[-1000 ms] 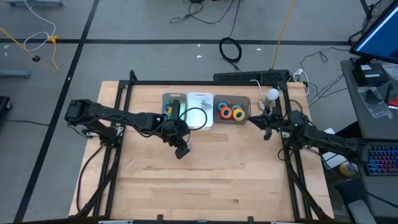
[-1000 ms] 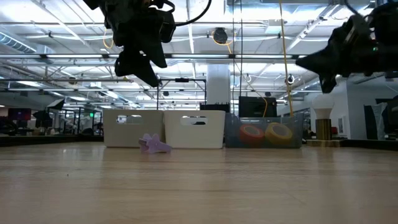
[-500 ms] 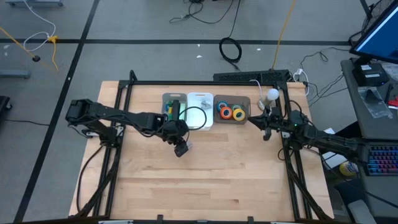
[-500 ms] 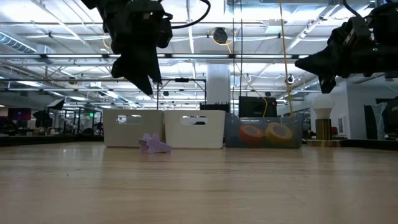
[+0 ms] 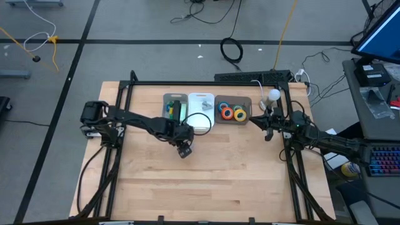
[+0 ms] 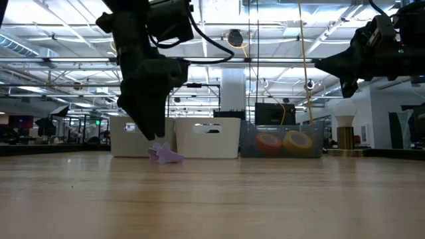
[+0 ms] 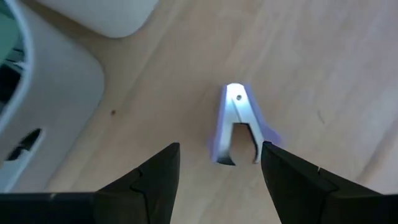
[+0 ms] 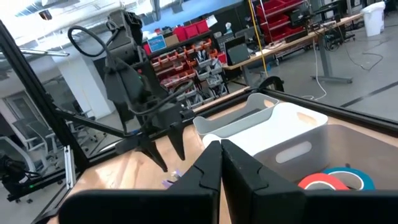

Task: Pick and place Stapler, Stapler remover, tape
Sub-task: Put the violet staple remover into the white bin

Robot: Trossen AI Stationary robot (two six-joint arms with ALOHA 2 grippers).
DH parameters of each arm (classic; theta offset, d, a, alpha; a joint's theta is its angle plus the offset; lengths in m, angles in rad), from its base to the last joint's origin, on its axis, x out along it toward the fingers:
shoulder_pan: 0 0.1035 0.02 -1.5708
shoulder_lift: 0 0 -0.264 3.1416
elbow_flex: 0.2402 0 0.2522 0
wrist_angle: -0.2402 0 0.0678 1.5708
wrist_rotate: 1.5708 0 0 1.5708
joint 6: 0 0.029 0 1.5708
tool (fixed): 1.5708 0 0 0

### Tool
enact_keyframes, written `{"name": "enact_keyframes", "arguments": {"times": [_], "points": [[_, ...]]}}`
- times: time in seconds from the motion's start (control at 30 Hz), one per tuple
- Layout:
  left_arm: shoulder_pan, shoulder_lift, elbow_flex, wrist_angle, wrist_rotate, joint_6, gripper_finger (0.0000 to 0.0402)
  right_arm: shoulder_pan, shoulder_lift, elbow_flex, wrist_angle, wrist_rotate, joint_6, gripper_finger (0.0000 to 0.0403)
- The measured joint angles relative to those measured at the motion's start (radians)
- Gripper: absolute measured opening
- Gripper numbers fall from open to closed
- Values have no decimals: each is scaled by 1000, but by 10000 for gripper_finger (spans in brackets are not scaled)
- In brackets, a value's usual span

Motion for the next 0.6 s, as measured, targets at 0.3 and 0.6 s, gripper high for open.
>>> {"name": "enact_keyframes", "arguments": {"times": [0.3,0.6], "points": [[23,2,0,-6,-11,28,225,0,0,0,0,0,-1,4],[23,53,0,-10,19,41,225,0,0,-1,0,0,-3,4]]}}
